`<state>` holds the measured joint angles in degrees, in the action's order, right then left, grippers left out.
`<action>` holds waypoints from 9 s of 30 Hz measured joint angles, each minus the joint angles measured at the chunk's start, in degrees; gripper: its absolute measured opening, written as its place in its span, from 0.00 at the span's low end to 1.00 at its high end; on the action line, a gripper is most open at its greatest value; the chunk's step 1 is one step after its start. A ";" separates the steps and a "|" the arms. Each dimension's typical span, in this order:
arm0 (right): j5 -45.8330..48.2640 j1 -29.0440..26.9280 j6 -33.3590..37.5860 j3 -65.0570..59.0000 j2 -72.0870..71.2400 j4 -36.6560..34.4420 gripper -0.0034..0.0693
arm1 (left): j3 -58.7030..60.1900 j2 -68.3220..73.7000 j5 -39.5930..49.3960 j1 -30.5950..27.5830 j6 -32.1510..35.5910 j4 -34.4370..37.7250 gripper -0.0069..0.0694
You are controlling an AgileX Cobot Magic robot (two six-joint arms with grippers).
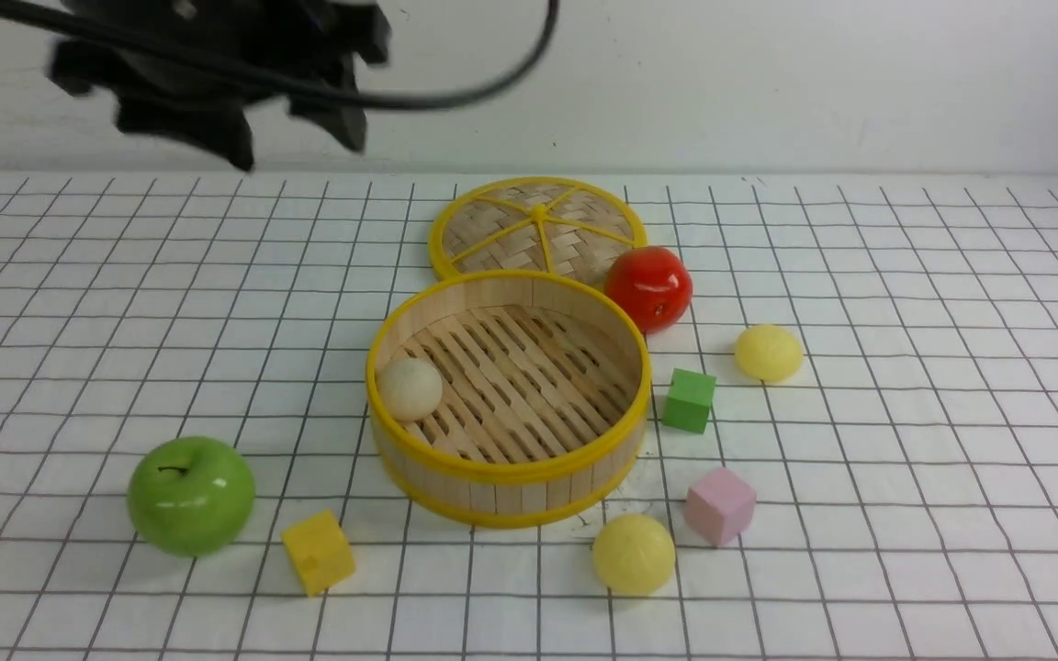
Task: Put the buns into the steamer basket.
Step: Use the right arm to grab a steamed stuffed bun, then use the right arm to put the steamed stuffed bun into the steamer, then use the right arm to grab a steamed stuffed bun
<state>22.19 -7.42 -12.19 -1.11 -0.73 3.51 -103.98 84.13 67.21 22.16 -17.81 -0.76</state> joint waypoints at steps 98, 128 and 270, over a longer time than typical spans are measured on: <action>0.05 0.00 0.00 0.00 0.00 0.00 0.38 | 105.72 -84.72 -45.10 -25.25 -2.94 -3.15 0.10; -26.65 0.00 -6.73 23.51 11.00 -2.59 0.38 | 105.72 -84.72 -45.10 -25.25 -3.04 -3.15 0.14; 21.13 17.76 -1.77 100.65 118.74 -12.83 0.73 | 105.72 -84.72 -45.10 -25.25 -3.04 -3.13 0.24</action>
<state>43.32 10.34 -13.96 99.54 118.01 -9.33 1.74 -0.59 22.11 -3.09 -20.85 -3.89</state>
